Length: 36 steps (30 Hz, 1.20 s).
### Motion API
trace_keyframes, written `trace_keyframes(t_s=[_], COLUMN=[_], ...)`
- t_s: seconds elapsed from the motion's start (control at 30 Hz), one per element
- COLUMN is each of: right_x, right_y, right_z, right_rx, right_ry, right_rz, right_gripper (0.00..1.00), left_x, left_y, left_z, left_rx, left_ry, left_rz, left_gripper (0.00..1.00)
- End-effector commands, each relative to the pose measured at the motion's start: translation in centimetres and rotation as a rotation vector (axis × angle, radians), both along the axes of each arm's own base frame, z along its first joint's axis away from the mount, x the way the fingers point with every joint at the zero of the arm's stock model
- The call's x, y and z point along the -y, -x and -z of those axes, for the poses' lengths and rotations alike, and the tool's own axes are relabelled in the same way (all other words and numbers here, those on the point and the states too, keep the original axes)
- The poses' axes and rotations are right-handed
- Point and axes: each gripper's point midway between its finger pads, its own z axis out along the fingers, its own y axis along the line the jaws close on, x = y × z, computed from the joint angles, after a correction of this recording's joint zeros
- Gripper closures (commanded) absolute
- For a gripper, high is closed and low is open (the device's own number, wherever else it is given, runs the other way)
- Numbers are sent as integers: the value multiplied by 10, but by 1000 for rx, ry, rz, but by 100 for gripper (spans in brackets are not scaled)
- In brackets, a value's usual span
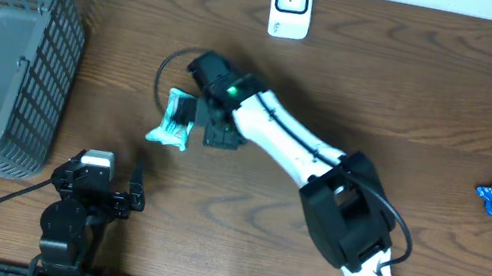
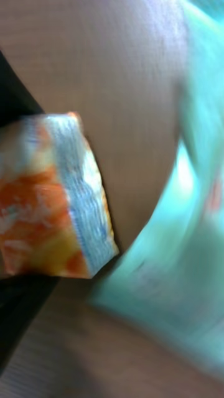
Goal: Scan the item barcode
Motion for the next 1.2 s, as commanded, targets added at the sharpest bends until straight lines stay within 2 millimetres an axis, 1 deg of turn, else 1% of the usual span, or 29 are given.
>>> trace_keyframes(t_s=[0.0,0.03,0.07,0.1,0.13,0.27,0.33,0.37,0.47,0.5,0.63,0.77,0.83,0.93,1.0,1.1,1.17], right_x=[14,18,22,23,22,15,11,8,5,6,9,12,13,14,13,5,2], right_y=[-26,-31,-34,-34,-34,-34,-29,-26,-20,-19,-21,-33,-44,-48,-47,-34,-27], right_z=[-6,-6,-6,-6,-6,-8,-8,-8,-6,-6,-5,1,8,22,30,42,43], right_rx=[-67,-87,-105,-120,-133,-134,-109,-86,-57,-53,-54,-34,-18,-25,-42,-103,-130], right_ry=[-152,-185,-208,-223,-230,-235,-202,-172,-122,-113,-108,-120,-133,-135,-135,-150,-154], right_rz=[560,683,776,821,816,677,548,443,271,249,245,242,250,257,255,233,229], right_gripper=[16,10,2,1,1,1,1,1,1,1,1,1,1,1,1,1,1], left_x=[-3,-3,-3,-3,-3,-3,-3,-4,-4,-4,-3,-4,-3,-3,-3,-3,-4], left_y=[1,1,1,1,1,1,1,1,1,1,1,1,1,1,1,1,1], left_z=[11,11,11,11,11,11,11,11,11,11,11,11,11,11,11,11,11], left_rx=[-24,-24,-24,-24,-24,-24,-24,-24,-24,-24,-24,-24,-24,-24,-24,-24,-24], left_ry=[-19,-19,-19,-19,-19,-19,-19,-19,-19,-19,-19,-19,-19,-19,-19,-19,-19], left_rz=[-13,-13,-13,-13,-13,-13,-13,-14,-14,-14,-13,-14,-13,-13,-13,-13,-14], left_gripper=[2,2,2,2,2,2,2,2,2,2,2,2,2,2,2,2,2])
